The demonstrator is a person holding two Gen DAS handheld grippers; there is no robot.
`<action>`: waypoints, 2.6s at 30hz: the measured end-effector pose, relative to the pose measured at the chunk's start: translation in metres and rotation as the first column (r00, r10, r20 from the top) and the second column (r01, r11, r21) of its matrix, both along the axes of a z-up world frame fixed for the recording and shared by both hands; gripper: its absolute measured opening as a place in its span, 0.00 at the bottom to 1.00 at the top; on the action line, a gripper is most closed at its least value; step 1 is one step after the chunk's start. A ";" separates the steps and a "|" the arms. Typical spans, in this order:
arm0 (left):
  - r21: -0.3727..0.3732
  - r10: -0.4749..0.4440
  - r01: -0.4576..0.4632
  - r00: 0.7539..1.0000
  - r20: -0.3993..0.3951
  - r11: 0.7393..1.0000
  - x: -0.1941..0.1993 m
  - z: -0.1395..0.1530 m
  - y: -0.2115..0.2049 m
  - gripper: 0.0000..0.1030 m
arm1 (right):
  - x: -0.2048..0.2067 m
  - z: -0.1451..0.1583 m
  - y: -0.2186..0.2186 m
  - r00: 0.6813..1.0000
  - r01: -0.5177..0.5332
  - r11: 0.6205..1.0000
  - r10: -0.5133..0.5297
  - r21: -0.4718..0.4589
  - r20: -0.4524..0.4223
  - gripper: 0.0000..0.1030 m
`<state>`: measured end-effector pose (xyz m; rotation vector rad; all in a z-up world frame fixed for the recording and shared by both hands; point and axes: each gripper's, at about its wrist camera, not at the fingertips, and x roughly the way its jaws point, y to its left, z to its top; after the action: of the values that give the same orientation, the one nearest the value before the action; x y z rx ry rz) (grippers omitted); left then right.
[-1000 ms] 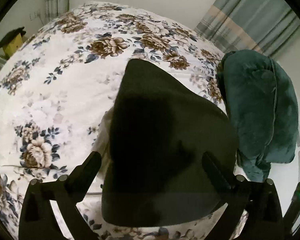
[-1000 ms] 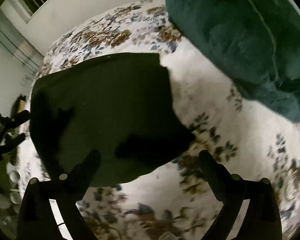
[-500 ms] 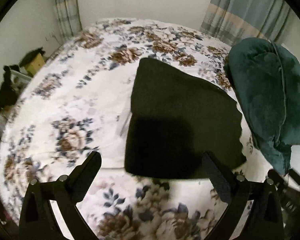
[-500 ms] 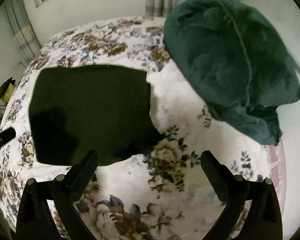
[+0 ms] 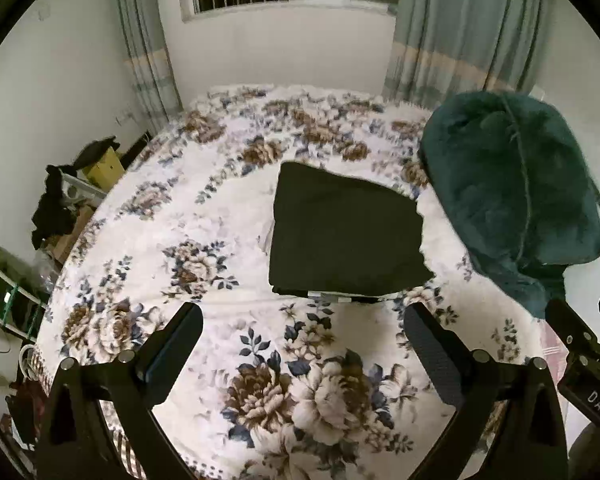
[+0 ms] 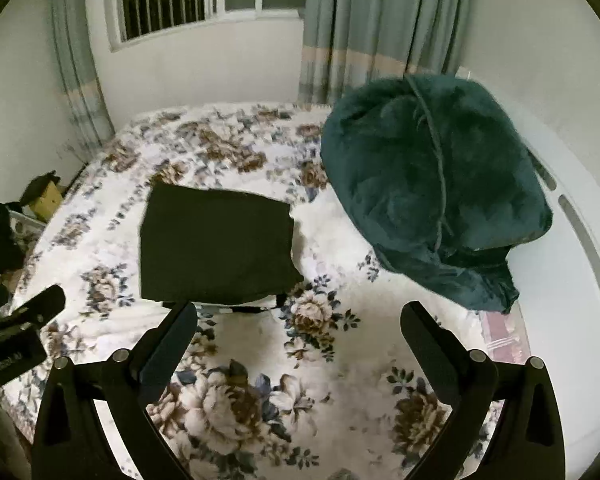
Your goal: Fold small clothes
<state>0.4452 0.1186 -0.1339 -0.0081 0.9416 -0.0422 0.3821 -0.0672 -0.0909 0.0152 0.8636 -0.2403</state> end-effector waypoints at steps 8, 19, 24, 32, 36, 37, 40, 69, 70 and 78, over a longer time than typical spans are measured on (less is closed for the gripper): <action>-0.007 0.011 -0.010 0.995 0.098 1.000 -0.069 0.067 -0.001 1.00 | -0.080 0.086 0.008 0.993 -0.037 0.999 0.040 -0.026 0.113 1.00; -0.021 0.022 -0.019 0.986 0.167 1.000 -0.135 0.117 0.000 1.00 | -0.172 0.162 0.010 0.973 -0.067 0.997 0.073 -0.035 0.221 1.00; -0.020 0.028 -0.025 0.981 0.192 0.999 -0.157 0.129 -0.002 1.00 | -0.196 0.180 0.008 0.967 -0.083 0.996 0.091 -0.041 0.240 1.00; -0.026 0.042 -0.037 0.974 0.221 0.999 -0.176 0.139 -0.008 1.00 | -0.213 0.194 0.002 0.957 -0.109 0.992 0.120 -0.056 0.265 1.00; -0.032 0.044 -0.037 0.975 0.217 0.999 -0.178 0.140 -0.009 1.00 | -0.214 0.195 0.000 0.957 -0.114 0.992 0.125 -0.057 0.263 1.00; -0.033 0.045 -0.039 0.975 0.217 0.999 -0.179 0.140 -0.010 1.00 | -0.215 0.196 -0.001 0.957 -0.114 0.992 0.124 -0.054 0.263 1.00; -0.030 0.045 -0.040 0.975 0.219 0.999 -0.178 0.140 -0.010 1.00 | -0.214 0.194 0.001 0.957 -0.111 0.992 0.122 -0.057 0.263 1.00; -0.015 0.066 -0.064 0.970 0.233 0.998 -0.191 0.149 -0.016 1.00 | -0.221 0.196 -0.003 0.957 -0.122 0.991 0.132 -0.054 0.258 1.00; -0.017 0.065 -0.063 0.970 0.233 0.998 -0.190 0.149 -0.016 1.00 | -0.220 0.196 -0.003 0.957 -0.122 0.991 0.132 -0.052 0.259 1.00; -0.019 0.067 -0.064 0.970 0.233 0.998 -0.191 0.149 -0.016 1.00 | -0.220 0.196 -0.003 0.956 -0.128 0.990 0.138 -0.053 0.258 1.00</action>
<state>0.2543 0.1026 0.0151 -0.0441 0.7048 0.0123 0.1620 -0.0702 0.1053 -0.0443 0.5942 -0.1236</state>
